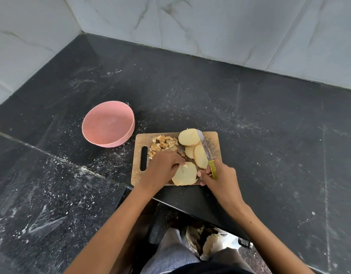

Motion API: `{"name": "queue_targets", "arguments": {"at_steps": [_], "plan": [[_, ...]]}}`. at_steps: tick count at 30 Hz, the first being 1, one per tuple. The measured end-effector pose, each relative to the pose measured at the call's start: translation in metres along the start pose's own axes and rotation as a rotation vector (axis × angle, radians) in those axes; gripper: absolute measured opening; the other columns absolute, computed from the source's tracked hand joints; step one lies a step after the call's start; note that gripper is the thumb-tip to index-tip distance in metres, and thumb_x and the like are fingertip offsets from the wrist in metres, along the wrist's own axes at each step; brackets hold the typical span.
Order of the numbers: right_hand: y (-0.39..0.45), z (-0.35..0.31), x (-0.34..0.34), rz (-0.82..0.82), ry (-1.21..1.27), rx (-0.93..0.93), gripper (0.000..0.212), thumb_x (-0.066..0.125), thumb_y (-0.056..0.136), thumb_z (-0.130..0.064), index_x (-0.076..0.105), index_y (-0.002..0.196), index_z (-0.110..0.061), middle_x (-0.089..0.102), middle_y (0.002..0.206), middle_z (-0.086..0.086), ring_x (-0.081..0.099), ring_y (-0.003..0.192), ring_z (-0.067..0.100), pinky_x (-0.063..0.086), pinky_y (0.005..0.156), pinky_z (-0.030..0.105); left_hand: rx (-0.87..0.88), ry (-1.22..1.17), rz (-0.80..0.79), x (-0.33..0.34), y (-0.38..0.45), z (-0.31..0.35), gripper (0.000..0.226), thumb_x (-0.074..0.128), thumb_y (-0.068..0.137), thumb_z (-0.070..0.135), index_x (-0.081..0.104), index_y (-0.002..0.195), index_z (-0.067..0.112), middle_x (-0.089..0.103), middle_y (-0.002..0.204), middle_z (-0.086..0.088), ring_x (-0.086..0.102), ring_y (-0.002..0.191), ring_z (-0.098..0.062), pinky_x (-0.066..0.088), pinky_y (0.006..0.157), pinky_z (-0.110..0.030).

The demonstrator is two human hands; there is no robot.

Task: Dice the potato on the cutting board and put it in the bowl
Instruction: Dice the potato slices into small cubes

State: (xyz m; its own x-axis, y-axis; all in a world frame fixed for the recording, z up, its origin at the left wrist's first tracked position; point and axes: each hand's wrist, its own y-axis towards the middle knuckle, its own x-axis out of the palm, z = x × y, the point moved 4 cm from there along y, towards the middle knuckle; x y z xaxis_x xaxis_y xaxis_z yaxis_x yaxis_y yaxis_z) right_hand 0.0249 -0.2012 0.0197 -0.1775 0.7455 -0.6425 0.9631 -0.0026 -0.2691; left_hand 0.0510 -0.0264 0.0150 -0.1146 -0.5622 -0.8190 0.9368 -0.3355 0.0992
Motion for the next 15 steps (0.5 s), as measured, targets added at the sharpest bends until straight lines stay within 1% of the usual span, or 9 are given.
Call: {"name": "queue_targets", "arguments": {"at_steps": [2, 4, 7, 9, 12, 15], "plan": [[0.000, 0.001, 0.001, -0.006, 0.016, 0.009, 0.029, 0.071, 0.084, -0.024, 0.044, 0.073, -0.024, 0.067, 0.073, -0.001, 0.067, 0.067, 0.010, 0.056, 0.064, 0.039, 0.005, 0.030, 0.026, 0.002, -0.003, 0.002, 0.016, 0.073, 0.080, 0.001, 0.077, 0.094, 0.009, 0.075, 0.093, -0.003, 0.069, 0.086, -0.018, 0.056, 0.081, -0.034], [0.000, 0.003, 0.002, -0.010, 0.022, 0.012, 0.028, 0.071, 0.084, -0.024, 0.045, 0.074, -0.025, 0.067, 0.075, -0.001, 0.068, 0.068, 0.010, 0.057, 0.066, 0.041, -0.018, 0.002, 0.051, 0.003, -0.005, 0.004, 0.015, 0.071, 0.085, 0.007, 0.076, 0.099, 0.010, 0.073, 0.096, -0.001, 0.066, 0.089, -0.016, 0.054, 0.081, -0.033], [0.001, 0.003, 0.002, -0.008, 0.004, 0.008, 0.027, 0.071, 0.084, -0.026, 0.045, 0.075, -0.025, 0.066, 0.077, -0.002, 0.066, 0.070, 0.011, 0.056, 0.065, 0.041, -0.060, -0.040, 0.121, -0.001, -0.004, 0.006, 0.015, 0.070, 0.086, 0.006, 0.075, 0.099, 0.011, 0.072, 0.095, -0.001, 0.065, 0.090, -0.015, 0.052, 0.081, -0.031], [0.000, 0.002, 0.001, -0.005, -0.004, 0.006, 0.027, 0.070, 0.085, -0.026, 0.045, 0.075, -0.025, 0.066, 0.076, -0.002, 0.065, 0.070, 0.010, 0.056, 0.066, 0.040, -0.063, -0.007, 0.142, -0.002, -0.002, 0.007, 0.015, 0.069, 0.085, 0.004, 0.076, 0.098, 0.009, 0.073, 0.094, -0.002, 0.065, 0.089, -0.016, 0.053, 0.080, -0.032], [0.000, 0.002, 0.002, -0.001, -0.002, 0.000, 0.026, 0.071, 0.085, -0.027, 0.047, 0.076, -0.024, 0.066, 0.077, -0.002, 0.065, 0.070, 0.011, 0.056, 0.066, 0.041, -0.024, 0.045, 0.094, 0.002, 0.001, 0.009, 0.017, 0.069, 0.084, 0.001, 0.076, 0.097, 0.007, 0.073, 0.094, -0.006, 0.067, 0.089, -0.020, 0.055, 0.080, -0.035], [0.000, 0.003, 0.002, 0.001, -0.001, 0.002, 0.023, 0.071, 0.085, -0.027, 0.050, 0.080, -0.020, 0.066, 0.079, -0.002, 0.065, 0.072, 0.012, 0.056, 0.067, 0.042, 0.039, 0.121, 0.005, 0.009, 0.000, 0.008, 0.022, 0.069, 0.081, -0.003, 0.075, 0.101, 0.005, 0.073, 0.101, -0.008, 0.067, 0.094, -0.024, 0.051, 0.082, -0.032]]}}
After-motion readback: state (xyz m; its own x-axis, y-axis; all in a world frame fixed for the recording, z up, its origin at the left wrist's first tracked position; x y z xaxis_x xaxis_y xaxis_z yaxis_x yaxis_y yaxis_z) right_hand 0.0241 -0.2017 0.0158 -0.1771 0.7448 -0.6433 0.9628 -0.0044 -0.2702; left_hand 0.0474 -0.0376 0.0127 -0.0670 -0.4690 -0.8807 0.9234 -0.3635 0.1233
